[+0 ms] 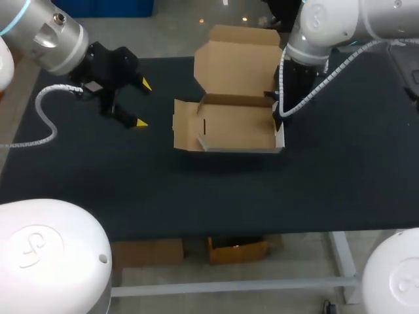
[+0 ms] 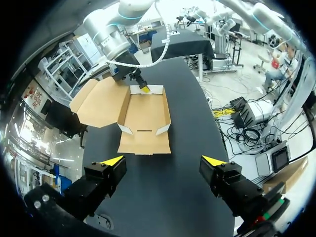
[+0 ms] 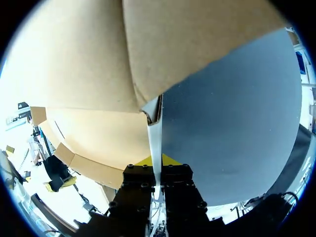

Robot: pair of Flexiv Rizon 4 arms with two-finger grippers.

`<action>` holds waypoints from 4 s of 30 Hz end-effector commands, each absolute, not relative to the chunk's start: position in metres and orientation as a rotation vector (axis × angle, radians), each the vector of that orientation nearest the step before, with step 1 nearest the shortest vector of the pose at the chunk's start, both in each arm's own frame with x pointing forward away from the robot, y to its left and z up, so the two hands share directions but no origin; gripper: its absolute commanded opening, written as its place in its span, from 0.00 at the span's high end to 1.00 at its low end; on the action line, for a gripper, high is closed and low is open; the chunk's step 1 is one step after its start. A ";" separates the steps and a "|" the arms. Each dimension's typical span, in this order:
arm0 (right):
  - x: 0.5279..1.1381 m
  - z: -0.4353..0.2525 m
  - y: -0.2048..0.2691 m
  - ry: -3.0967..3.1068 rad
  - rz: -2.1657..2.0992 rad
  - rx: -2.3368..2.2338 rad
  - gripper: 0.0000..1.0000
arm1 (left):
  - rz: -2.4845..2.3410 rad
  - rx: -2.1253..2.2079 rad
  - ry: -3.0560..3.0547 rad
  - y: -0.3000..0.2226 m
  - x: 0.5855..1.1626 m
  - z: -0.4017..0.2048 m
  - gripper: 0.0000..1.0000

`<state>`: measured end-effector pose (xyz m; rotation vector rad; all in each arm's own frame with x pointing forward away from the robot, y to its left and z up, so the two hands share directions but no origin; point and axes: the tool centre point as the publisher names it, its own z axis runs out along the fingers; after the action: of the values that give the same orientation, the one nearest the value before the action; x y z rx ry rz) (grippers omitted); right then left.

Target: Assemble the packaging by folding the flat box into shape, placing the metal phone stand inside, and closing the box properly

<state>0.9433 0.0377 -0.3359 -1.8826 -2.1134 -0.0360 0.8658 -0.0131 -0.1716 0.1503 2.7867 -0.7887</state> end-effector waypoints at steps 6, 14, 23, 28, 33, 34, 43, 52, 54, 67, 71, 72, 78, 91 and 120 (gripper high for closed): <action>0.921 -0.349 0.035 -2.070 -0.011 -1.890 1.00 | -0.789 0.112 2.817 -0.010 0.872 -0.185 0.00; 0.905 -0.355 0.026 -2.008 0.088 -1.900 1.00 | -0.789 0.089 2.858 -0.004 0.879 -0.195 0.00; 0.894 -0.354 0.027 -1.910 0.234 -1.872 1.00 | -0.783 0.094 2.864 -0.004 0.880 -0.196 0.00; 0.894 -0.354 0.027 -1.910 0.234 -1.872 1.00 | -0.783 0.094 2.864 -0.004 0.880 -0.196 0.00; 0.894 -0.354 0.027 -1.910 0.234 -1.872 1.00 | -0.783 0.094 2.864 -0.004 0.880 -0.196 0.00; 0.894 -0.354 0.027 -1.910 0.234 -1.872 1.00 | -0.783 0.094 2.864 -0.004 0.880 -0.196 0.00; 0.893 -0.356 0.037 -1.902 0.317 -1.866 1.00 | -0.783 0.094 2.864 -0.004 0.880 -0.196 0.00; 0.880 -0.358 0.027 -1.901 0.379 -1.887 1.00 | -0.783 0.094 2.864 -0.004 0.880 -0.196 0.00; 0.879 -0.359 0.026 -1.909 0.392 -1.889 1.00 | -0.783 0.094 2.864 -0.004 0.880 -0.196 0.00; 0.873 -0.370 0.022 -1.943 0.429 -1.867 1.00 | -0.783 0.094 2.864 -0.004 0.880 -0.196 0.00; 0.872 -0.373 0.020 -1.937 0.426 -1.864 1.00 | -0.783 0.094 2.864 -0.004 0.880 -0.196 0.00; 0.871 -0.373 0.020 -1.936 0.425 -1.864 1.00 | -0.783 0.094 2.864 -0.004 0.880 -0.196 0.00; 0.867 -0.374 0.017 -1.922 0.423 -1.871 1.00 | -0.783 0.094 2.864 -0.004 0.880 -0.196 0.00; 0.866 -0.379 0.018 -1.921 0.442 -1.858 1.00 | -0.783 0.094 2.864 -0.004 0.880 -0.196 0.00; 0.866 -0.383 0.020 -1.928 0.448 -1.867 1.00 | -0.783 0.094 2.864 -0.004 0.880 -0.196 0.00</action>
<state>0.8651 0.0192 -0.3798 -1.8713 -1.9272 0.4457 0.8807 -0.0045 -0.1968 0.0947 2.8624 -0.7885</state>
